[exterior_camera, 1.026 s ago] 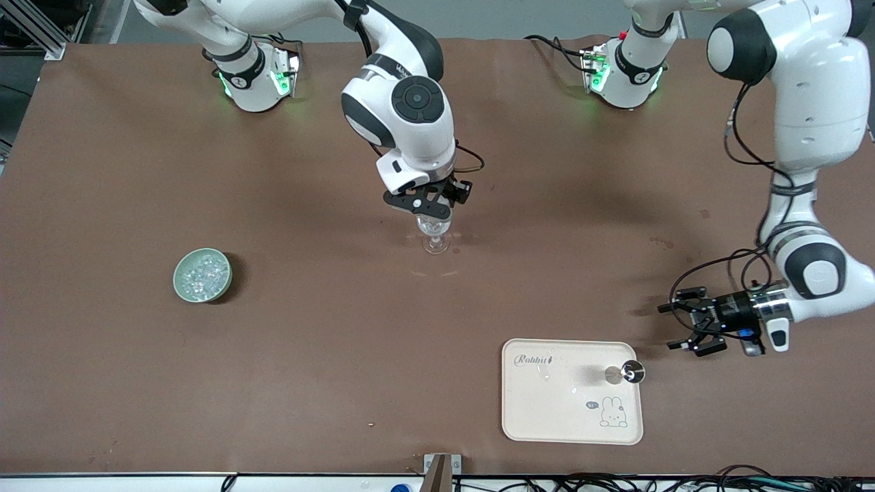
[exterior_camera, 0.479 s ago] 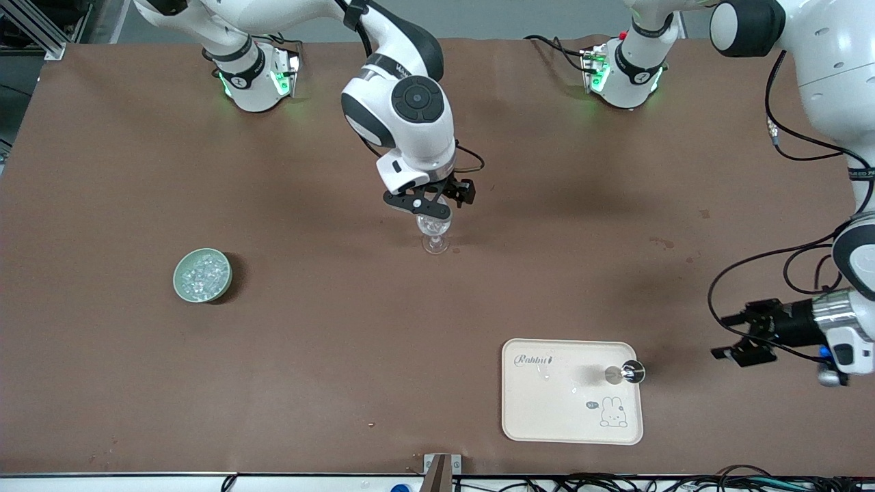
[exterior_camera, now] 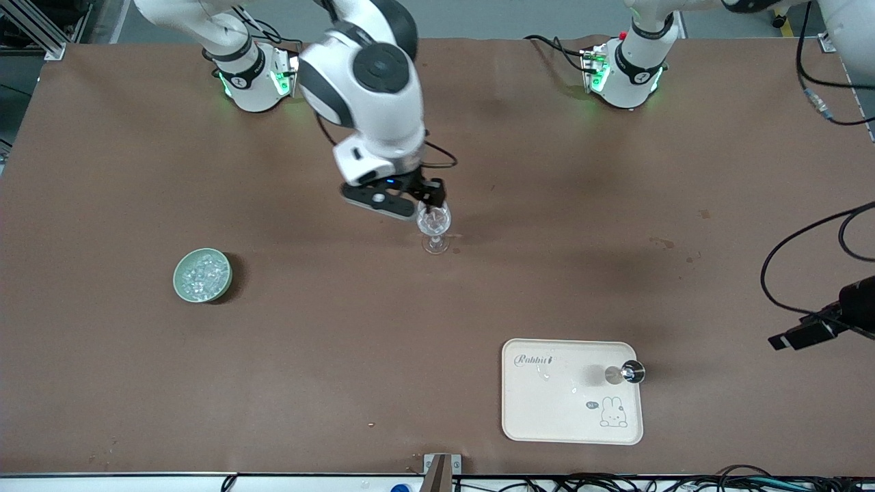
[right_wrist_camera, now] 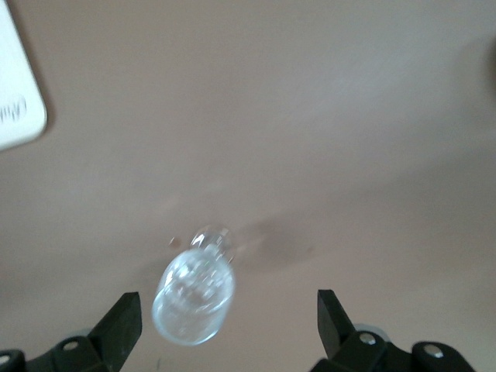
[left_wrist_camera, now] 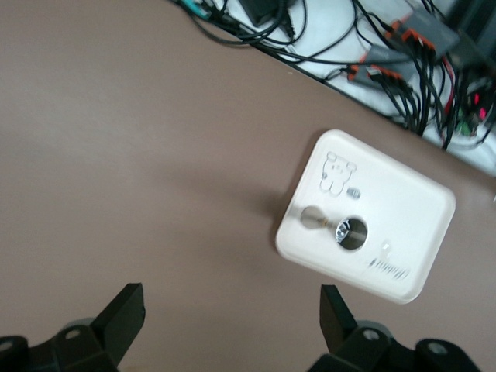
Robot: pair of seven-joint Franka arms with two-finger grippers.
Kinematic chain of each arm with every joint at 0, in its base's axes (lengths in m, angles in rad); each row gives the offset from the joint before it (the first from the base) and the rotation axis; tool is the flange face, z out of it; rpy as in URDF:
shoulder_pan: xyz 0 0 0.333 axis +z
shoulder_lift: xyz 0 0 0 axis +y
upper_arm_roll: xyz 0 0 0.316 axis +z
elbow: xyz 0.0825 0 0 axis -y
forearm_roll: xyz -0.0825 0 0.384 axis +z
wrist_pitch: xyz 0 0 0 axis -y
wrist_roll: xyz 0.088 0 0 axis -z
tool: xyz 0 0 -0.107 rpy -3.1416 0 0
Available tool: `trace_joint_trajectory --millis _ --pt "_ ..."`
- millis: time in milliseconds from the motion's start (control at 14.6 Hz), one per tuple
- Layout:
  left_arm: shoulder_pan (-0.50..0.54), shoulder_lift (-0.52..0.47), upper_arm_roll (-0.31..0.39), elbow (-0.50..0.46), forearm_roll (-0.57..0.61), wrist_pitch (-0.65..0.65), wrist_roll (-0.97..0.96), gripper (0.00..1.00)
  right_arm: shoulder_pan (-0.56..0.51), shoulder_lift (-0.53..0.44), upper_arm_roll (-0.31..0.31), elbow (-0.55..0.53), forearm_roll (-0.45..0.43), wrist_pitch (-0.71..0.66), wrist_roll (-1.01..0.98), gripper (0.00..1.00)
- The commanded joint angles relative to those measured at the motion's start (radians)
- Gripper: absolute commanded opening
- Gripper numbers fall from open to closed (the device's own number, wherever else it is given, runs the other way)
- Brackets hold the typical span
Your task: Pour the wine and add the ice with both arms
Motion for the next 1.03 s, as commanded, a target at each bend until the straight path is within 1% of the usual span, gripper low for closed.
trace_joint_trajectory --millis 0,68,137,205,274,342,410,479,547,684,821,957 --pt "-0.009 -0.173 -0.031 -0.171 0.086 0.012 0.092 1.0 -0.142 -0.147 0.008 -0.043 -0.004 -0.085 -0.147 1.0" --pt "-0.015 -0.231 -0.031 -0.227 0.091 0.012 0.119 1.0 -0.182 -0.176 0.0 -0.043 -0.001 -0.122 -0.216 1.0" --pt "-0.02 -0.291 -0.034 -0.279 0.109 0.012 0.138 1.0 -0.219 -0.208 -0.033 -0.041 0.005 -0.159 -0.302 1.0" --pt "-0.02 -0.352 -0.06 -0.327 0.148 0.013 0.144 1.0 -0.224 -0.242 -0.097 -0.043 0.025 -0.179 -0.372 1.0" --pt "-0.016 -0.402 -0.092 -0.359 0.187 0.01 0.144 1.0 -0.218 -0.271 -0.189 -0.043 0.068 -0.196 -0.46 1.0" --pt "-0.016 -0.46 -0.106 -0.404 0.198 0.0 0.144 1.0 -0.217 -0.285 -0.254 -0.044 0.095 -0.221 -0.539 1.0" --pt "-0.022 -0.506 -0.109 -0.441 0.2 -0.005 0.144 1.0 -0.221 -0.298 -0.303 -0.046 0.103 -0.251 -0.612 1.0" --pt "-0.022 -0.534 -0.126 -0.452 0.206 -0.026 0.141 1.0 -0.224 -0.308 -0.355 -0.048 0.106 -0.27 -0.679 1.0" --pt "-0.019 -0.551 -0.147 -0.449 0.225 -0.077 0.14 1.0 -0.224 -0.322 -0.415 -0.051 0.111 -0.279 -0.775 1.0" --pt "-0.016 -0.586 -0.184 -0.444 0.241 -0.161 0.127 1.0 -0.241 -0.336 -0.503 -0.051 0.16 -0.29 -0.94 1.0" --pt "-0.019 -0.586 -0.189 -0.443 0.252 -0.203 0.127 1.0 -0.346 -0.333 -0.509 -0.051 0.224 -0.305 -1.047 1.0" --pt "-0.011 -0.544 -0.188 -0.392 0.255 -0.206 0.141 1.0 -0.365 -0.333 -0.515 -0.055 0.231 -0.308 -1.1 1.0"
